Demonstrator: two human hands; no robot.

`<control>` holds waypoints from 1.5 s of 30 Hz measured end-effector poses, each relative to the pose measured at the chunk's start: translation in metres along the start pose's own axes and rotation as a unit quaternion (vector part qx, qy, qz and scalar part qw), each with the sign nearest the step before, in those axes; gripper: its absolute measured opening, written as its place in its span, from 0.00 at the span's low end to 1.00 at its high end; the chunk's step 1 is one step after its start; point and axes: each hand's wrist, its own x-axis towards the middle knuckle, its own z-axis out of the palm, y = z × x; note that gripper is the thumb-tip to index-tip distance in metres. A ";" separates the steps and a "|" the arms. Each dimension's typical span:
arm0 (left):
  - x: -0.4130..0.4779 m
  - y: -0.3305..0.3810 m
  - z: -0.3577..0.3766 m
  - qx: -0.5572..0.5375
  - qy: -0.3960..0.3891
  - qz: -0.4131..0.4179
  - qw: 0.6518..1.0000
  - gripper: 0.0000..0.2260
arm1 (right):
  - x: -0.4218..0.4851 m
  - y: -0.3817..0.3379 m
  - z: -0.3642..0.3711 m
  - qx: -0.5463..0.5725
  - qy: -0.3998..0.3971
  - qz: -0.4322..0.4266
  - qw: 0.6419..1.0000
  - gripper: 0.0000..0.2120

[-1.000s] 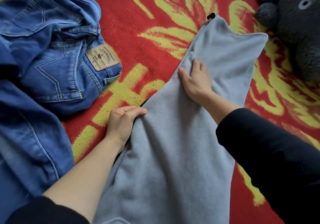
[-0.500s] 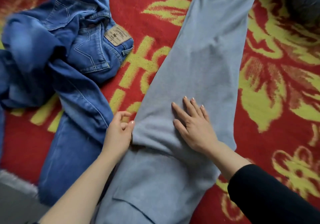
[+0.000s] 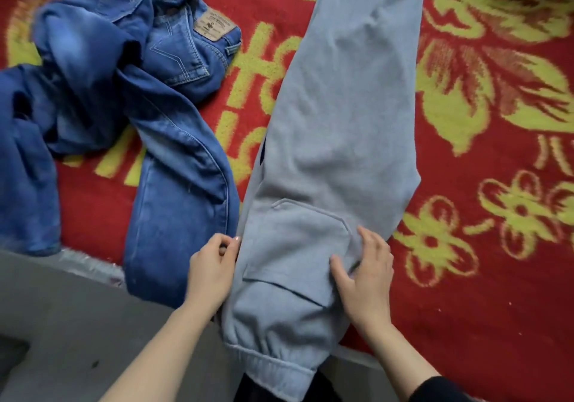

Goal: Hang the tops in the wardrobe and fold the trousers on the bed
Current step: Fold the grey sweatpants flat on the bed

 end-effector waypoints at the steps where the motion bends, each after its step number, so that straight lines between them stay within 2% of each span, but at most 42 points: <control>1: -0.010 -0.005 -0.002 -0.008 -0.017 0.001 1.000 0.16 | -0.008 -0.001 0.002 0.036 0.033 0.071 0.996 0.31; 3: -0.025 -0.014 -0.002 -0.011 -0.063 0.005 0.998 0.21 | -0.022 -0.002 0.004 0.134 0.064 0.209 0.967 0.29; 5: -0.037 -0.027 0.002 0.015 -0.095 0.006 0.995 0.19 | -0.035 0.000 0.007 0.234 0.014 0.280 0.931 0.23; 7: -0.046 -0.037 0.007 -0.043 -0.069 -0.079 0.994 0.18 | -0.046 0.006 0.005 0.276 -0.070 0.261 0.922 0.18; 8: -0.051 -0.038 0.009 -0.100 -0.029 -0.138 0.985 0.18 | -0.051 0.009 0.003 0.286 -0.110 0.237 0.922 0.17; 10: -0.058 -0.044 0.015 -0.177 0.025 -0.217 0.960 0.19 | -0.058 0.016 0.002 0.308 -0.179 0.209 0.911 0.19; 11: -0.062 -0.046 0.019 -0.190 0.027 -0.239 0.952 0.21 | -0.062 0.018 0.001 0.304 -0.205 0.197 0.909 0.20; 12: -0.066 -0.047 0.022 -0.200 0.016 -0.254 0.946 0.24 | -0.067 0.018 0.001 0.290 -0.220 0.187 0.913 0.19; 14: -0.074 -0.048 0.025 -0.232 -0.008 -0.296 0.926 0.32 | -0.075 0.014 -0.001 0.294 -0.222 0.181 0.912 0.08; 15: -0.079 -0.048 0.025 -0.245 -0.019 -0.312 0.918 0.32 | -0.078 0.010 -0.004 0.315 -0.214 0.194 0.904 0.04; 18: -0.094 -0.048 0.026 -0.277 -0.073 -0.324 0.901 0.28 | -0.087 0.001 -0.014 0.397 -0.190 0.234 0.867 0.05; 20: -0.108 -0.044 0.028 -0.345 -0.138 -0.324 0.870 0.24 | -0.094 0.002 -0.025 0.425 -0.187 0.244 0.851 0.07; 24: -0.145 -0.019 0.034 -0.511 -0.228 -0.304 0.771 0.15 | -0.103 0.011 -0.057 0.483 -0.224 0.251 0.808 0.14; 27: -0.166 -0.011 0.037 -0.571 -0.243 -0.283 0.731 0.18 | -0.113 0.027 -0.080 0.492 -0.257 0.259 0.791 0.16; 29: -0.178 -0.014 0.034 -0.559 -0.261 -0.276 0.737 0.21 | -0.124 0.040 -0.094 0.494 -0.270 0.258 0.785 0.18; 30: -0.187 -0.015 0.029 -0.529 -0.280 -0.277 0.752 0.18 | -0.131 0.047 -0.100 0.487 -0.277 0.252 0.789 0.19; 32: -0.208 -0.021 0.015 -0.431 -0.350 -0.278 0.784 0.08 | -0.152 0.063 -0.110 0.457 -0.325 0.253 0.788 0.21; 33: -0.219 -0.025 0.007 -0.368 -0.395 -0.280 0.794 0.06 | -0.164 0.072 -0.112 0.429 -0.364 0.261 0.784 0.19; 34: -0.230 -0.030 -0.001 -0.300 -0.439 -0.287 0.797 0.04 | -0.177 0.081 -0.112 0.387 -0.410 0.271 0.781 0.14; 35: -0.238 -0.037 -0.007 -0.236 -0.472 -0.293 0.798 0.04 | -0.191 0.090 -0.110 0.336 -0.448 0.285 0.778 0.10; 37: -0.248 -0.047 -0.016 -0.150 -0.492 -0.304 0.802 0.08 | -0.212 0.106 -0.106 0.271 -0.490 0.318 0.765 0.15; 39: -0.245 -0.048 -0.019 -0.128 -0.475 -0.300 0.817 0.17 | -0.220 0.107 -0.102 0.295 -0.446 0.339 0.774 0.08; 41: -0.236 -0.037 -0.021 -0.134 -0.434 -0.266 0.850 0.27 | -0.211 0.103 -0.102 0.349 -0.340 0.355 0.798 0.05; 43: -0.217 -0.018 -0.022 -0.166 -0.371 -0.224 0.886 0.37 | -0.188 0.096 -0.103 0.412 -0.235 0.354 0.806 0.19; 44: -0.207 -0.006 -0.023 -0.190 -0.341 -0.207 0.897 0.38 | -0.175 0.089 -0.107 0.432 -0.214 0.338 0.808 0.24; 45: -0.197 0.008 -0.023 -0.215 -0.319 -0.188 0.904 0.34 | -0.162 0.077 -0.112 0.450 -0.194 0.324 0.809 0.21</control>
